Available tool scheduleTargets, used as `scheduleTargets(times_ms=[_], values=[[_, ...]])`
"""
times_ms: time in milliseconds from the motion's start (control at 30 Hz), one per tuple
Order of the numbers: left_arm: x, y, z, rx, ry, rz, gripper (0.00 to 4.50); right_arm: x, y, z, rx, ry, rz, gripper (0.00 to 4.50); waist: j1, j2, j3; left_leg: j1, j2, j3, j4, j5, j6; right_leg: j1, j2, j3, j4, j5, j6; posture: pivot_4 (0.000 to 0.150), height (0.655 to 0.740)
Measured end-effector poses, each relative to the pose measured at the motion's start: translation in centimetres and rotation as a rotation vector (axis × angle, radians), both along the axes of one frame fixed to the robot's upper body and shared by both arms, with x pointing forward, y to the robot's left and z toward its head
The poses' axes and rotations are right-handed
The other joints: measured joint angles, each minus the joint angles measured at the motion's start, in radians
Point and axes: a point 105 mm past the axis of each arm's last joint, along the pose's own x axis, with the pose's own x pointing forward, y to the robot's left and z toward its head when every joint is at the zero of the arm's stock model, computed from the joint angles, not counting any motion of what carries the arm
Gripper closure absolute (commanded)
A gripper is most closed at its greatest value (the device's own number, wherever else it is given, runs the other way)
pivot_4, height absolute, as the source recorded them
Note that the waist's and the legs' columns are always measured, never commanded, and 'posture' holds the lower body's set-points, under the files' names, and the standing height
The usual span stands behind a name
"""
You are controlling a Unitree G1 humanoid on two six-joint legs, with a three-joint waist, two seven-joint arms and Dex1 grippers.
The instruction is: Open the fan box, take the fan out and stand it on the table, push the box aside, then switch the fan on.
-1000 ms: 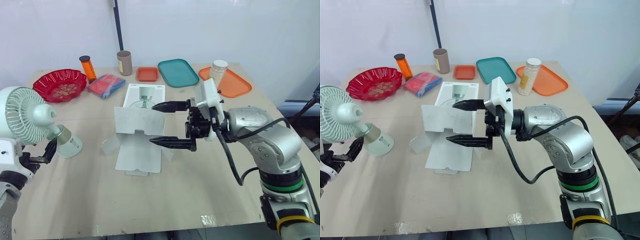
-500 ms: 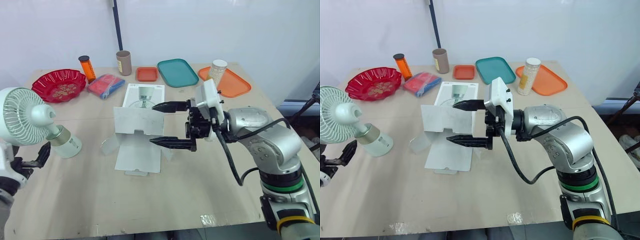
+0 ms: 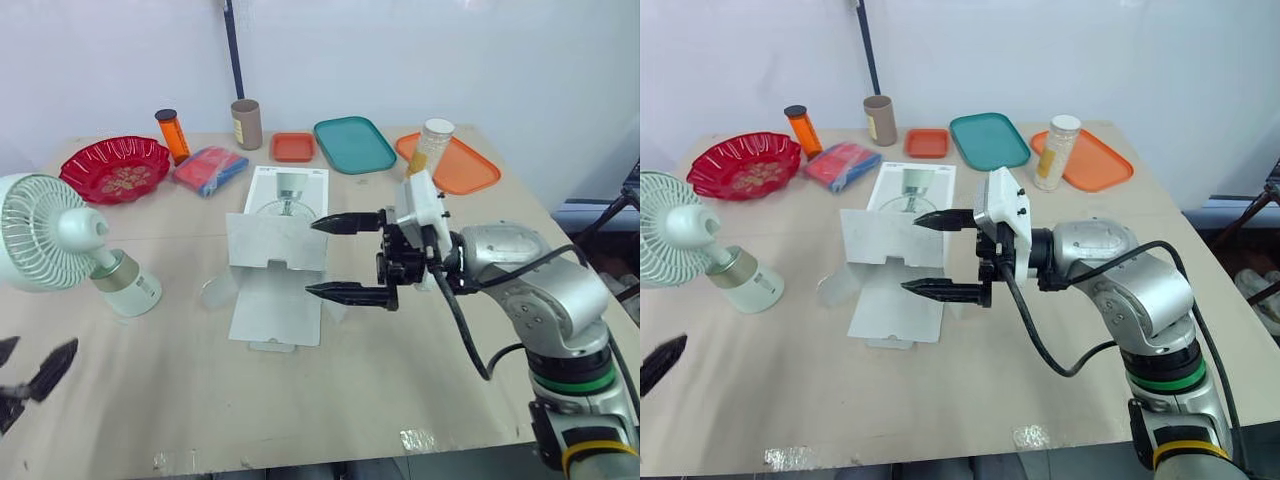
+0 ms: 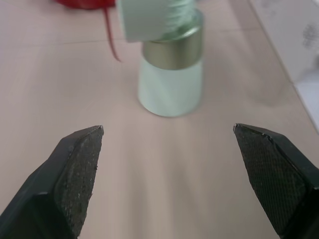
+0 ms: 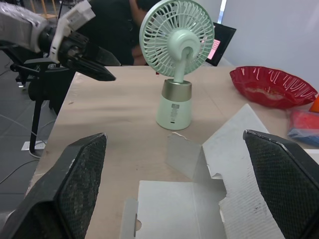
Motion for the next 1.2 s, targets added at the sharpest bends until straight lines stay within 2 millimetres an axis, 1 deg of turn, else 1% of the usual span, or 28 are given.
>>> scheduleTargets(times_ms=[67, 133, 200, 300, 333, 367, 433, 533, 600, 633, 833, 900, 967, 1033, 1133, 1200], values=[[-0.6, -0.9, 0.3, 0.025, 0.051, -0.108, 0.06, -0.1, 0.0, -0.2, -0.001, 0.002, -0.002, 0.00, 0.000, 0.000, 0.000, 0.000, 0.000, 0.000, 0.000, 0.000, 0.000, 0.000, 0.000, 0.000, 0.000, 0.000, 0.000, 0.150, 0.7255], [-1.5, -2.1, 0.1, 0.049, 0.112, -0.229, 0.06, -0.2, -0.3, -0.8, -0.014, 0.013, -0.015, 0.00, -0.002, -0.001, 0.001, 0.000, 0.000, 0.001, 0.000, -0.001, 0.000, 0.000, 0.000, 0.000, 0.000, -0.001, 0.000, 0.150, 0.7255], [-2.2, -2.8, -0.1, 0.086, 0.147, -0.318, 0.06, -0.1, -0.6, -1.4, -0.028, 0.026, -0.036, 0.00, -0.002, -0.001, 0.001, 0.000, 0.000, 0.001, 0.000, -0.001, 0.000, 0.000, 0.000, 0.001, 0.000, -0.002, 0.000, 0.150, 0.7255], [-2.5, -3.9, -0.6, 0.139, 0.169, -0.450, 0.06, -0.1, -1.2, -2.6, -0.068, 0.026, -0.089, 0.00, 0.000, -0.001, 0.001, -0.001, 0.000, 0.001, -0.001, -0.002, 0.000, -0.001, 0.000, 0.000, 0.000, -0.002, -0.001, 0.150, 0.7255], [-2.5, -4.5, -0.7, 0.157, 0.167, -0.504, 0.06, -0.2, -1.5, -3.3, -0.092, 0.030, -0.110, 0.00, 0.001, -0.001, 0.001, -0.001, 0.000, 0.000, 0.000, -0.002, 0.000, 0.000, 0.000, 0.000, 0.000, -0.003, -0.001, 0.150, 0.7255], [-2.2, -5.5, -0.8, 0.179, 0.154, -0.583, 0.06, -0.4, -1.7, -4.5, -0.127, 0.044, -0.141, 0.00, 0.002, -0.001, 0.001, -0.001, 0.000, 0.000, 0.000, -0.002, 0.000, 0.000, 0.000, 0.000, 0.000, -0.003, -0.001, 0.150, 0.7255], [-1.6, -7.0, -0.4, 0.225, 0.106, -0.699, 0.06, -0.3, -1.8, -5.7, -0.158, 0.060, -0.187, 0.00, 0.001, -0.001, 0.001, -0.001, 0.000, 0.001, 0.000, -0.002, 0.000, 0.000, 0.000, 0.000, 0.000, -0.002, -0.001, 0.150, 0.7255], [-0.3, -8.5, 0.4, 0.315, 0.010, -0.846, 0.06, -0.3, -2.0, -6.5, -0.186, 0.044, -0.252, 0.00, 0.000, -0.001, 0.001, 0.000, 0.001, 0.001, 0.000, -0.002, 0.000, 0.000, 0.001, 0.000, 0.000, -0.001, -0.001, 0.150, 0.7255], [0.1, -9.2, 0.6, 0.332, -0.025, -0.902, 0.06, -0.3, -2.2, -7.0, -0.198, 0.052, -0.277, 0.00, -0.002, -0.001, 0.001, -0.001, 0.001, 0.001, 0.000, -0.002, 0.000, 0.000, 0.001, 0.001, 0.000, -0.001, -0.001, 0.150, 0.7255], [0.6, -9.7, 1.0, 0.337, -0.053, -0.933, 0.06, -0.2, -2.3, -7.3, -0.204, 0.059, -0.298, 0.00, -0.001, -0.001, 0.001, -0.001, 0.001, 0.000, 0.001, -0.002, 0.001, 0.000, 0.001, 0.000, 0.000, -0.002, -0.001, 0.150, 0.7255], [2.6, -11.5, 4.3, 0.332, -0.215, -0.997, 0.06, 0.3, -2.9, -7.8, -0.218, 0.069, -0.387, 0.00, -0.002, -0.001, 0.002, -0.001, 0.001, 0.000, 0.001, -0.002, 0.001, 0.000, 0.001, 0.000, 0.000, -0.001, -0.001, 0.150, 0.7255], [3.2, -11.7, 5.1, 0.313, -0.248, -0.976, 0.06, 0.7, -3.0, -7.9, -0.209, 0.077, -0.428, 0.00, -0.002, -0.001, 0.002, -0.001, 0.001, 0.000, 0.000, -0.002, 0.001, 0.000, 0.001, 0.000, 0.000, -0.001, -0.001, 0.150, 0.7255], [4.3, -11.6, 5.9, 0.282, -0.278, -0.902, 0.06, 1.5, -2.8, -7.8, -0.179, 0.097, -0.478, 0.00, -0.002, -0.001, 0.002, 0.000, 0.001, 0.000, 0.001, -0.002, 0.001, 0.000, 0.001, 0.001, 0.000, -0.001, -0.001, 0.150, 0.7255], [4.6, -11.4, 5.7, 0.263, -0.264, -0.857, 0.06, 1.9, -2.7, -7.8, -0.166, 0.109, -0.502, 0.00, -0.004, -0.001, 0.002, 0.000, 0.001, 0.000, 0.001, -0.002, 0.001, 0.000, 0.001, 0.002, 0.000, -0.001, 0.000, 0.150, 0.7255], [4.6, -10.9, 3.8, 0.175, -0.193, -0.754, 0.06, 2.3, -2.4, -7.8, -0.151, 0.128, -0.535, 0.00, -0.004, -0.001, 0.002, -0.001, 0.001, 0.000, 0.000, -0.003, 0.002, -0.001, 0.001, 0.001, 0.000, -0.001, 0.000, 0.150, 0.7255], [4.2, -11.0, 3.1, 0.146, -0.167, -0.728, 0.06, 2.5, -2.2, -7.6, -0.137, 0.132, -0.549, 0.00, -0.004, -0.001, 0.002, -0.001, 0.001, 0.000, 0.000, -0.003, 0.002, -0.001, 0.001, 0.002, 0.000, -0.001, 0.000, 0.150, 0.7255]])
